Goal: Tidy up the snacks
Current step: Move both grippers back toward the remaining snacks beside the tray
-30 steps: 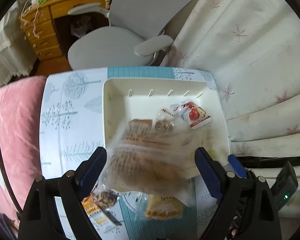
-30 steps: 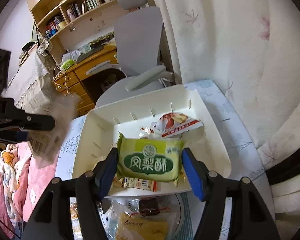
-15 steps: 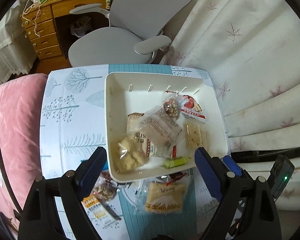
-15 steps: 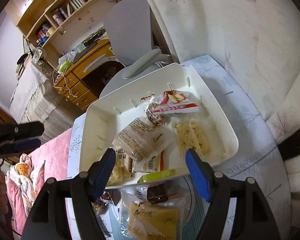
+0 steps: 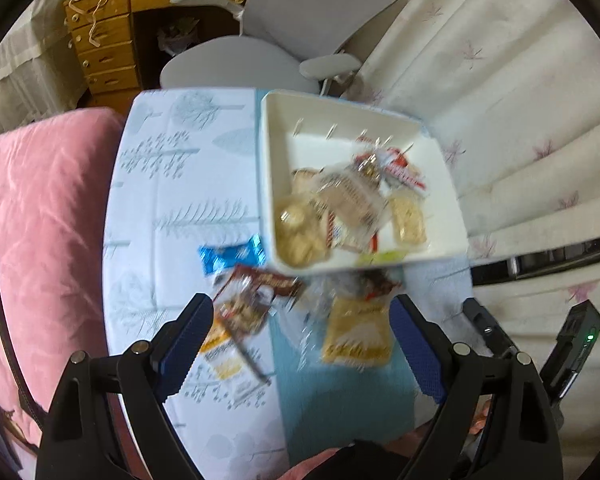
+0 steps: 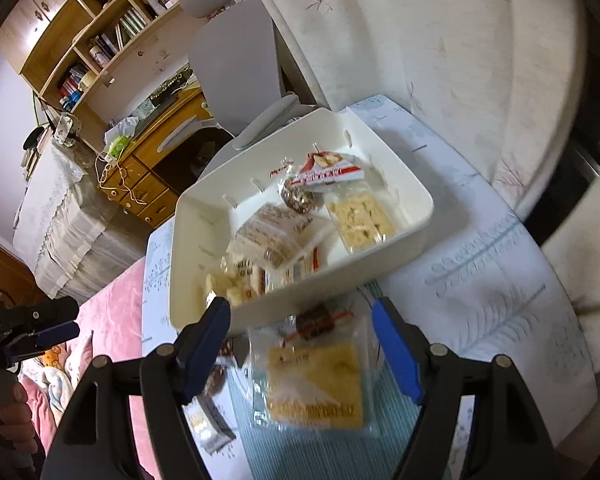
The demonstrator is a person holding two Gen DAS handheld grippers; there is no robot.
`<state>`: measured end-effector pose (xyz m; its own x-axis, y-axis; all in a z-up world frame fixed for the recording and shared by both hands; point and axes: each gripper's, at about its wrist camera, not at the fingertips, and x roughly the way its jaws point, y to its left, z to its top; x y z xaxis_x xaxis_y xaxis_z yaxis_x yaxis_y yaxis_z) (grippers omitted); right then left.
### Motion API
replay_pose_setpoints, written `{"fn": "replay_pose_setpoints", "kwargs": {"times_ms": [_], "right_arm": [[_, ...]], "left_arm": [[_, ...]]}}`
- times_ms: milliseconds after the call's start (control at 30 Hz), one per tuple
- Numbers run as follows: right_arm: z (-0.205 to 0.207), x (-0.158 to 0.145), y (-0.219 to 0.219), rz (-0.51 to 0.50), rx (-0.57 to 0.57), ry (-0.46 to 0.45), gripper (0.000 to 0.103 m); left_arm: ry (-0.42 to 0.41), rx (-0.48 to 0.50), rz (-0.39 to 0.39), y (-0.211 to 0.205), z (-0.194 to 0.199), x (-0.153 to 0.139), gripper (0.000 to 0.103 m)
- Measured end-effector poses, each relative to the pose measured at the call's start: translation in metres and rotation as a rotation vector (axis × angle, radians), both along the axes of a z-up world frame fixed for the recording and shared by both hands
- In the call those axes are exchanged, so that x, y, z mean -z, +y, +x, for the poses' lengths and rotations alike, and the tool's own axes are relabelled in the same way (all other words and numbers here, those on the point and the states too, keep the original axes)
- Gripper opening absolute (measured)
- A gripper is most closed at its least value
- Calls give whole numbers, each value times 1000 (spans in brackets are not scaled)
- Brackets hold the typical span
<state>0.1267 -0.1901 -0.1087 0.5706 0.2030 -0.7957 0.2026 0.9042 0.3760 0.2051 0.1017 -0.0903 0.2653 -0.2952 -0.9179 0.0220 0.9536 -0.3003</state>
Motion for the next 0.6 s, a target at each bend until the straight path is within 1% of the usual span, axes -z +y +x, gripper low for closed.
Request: {"fn": "replay_pose_setpoints", "kwargs": {"times_ms": [133, 300, 533, 600], "right_arm": [[-20, 3, 9, -12, 11, 4, 74], [-40, 9, 19, -35, -3, 16, 74], [-56, 21, 33, -107, -75, 59, 74], [-59, 25, 38, -132, -107, 73, 74]], "left_arm": [[33, -26, 18, 22, -23, 17, 89], [98, -57, 20, 44, -46, 42, 89], [140, -97, 26, 52, -65, 73, 89], [149, -106, 43, 50, -69, 85, 89]]}}
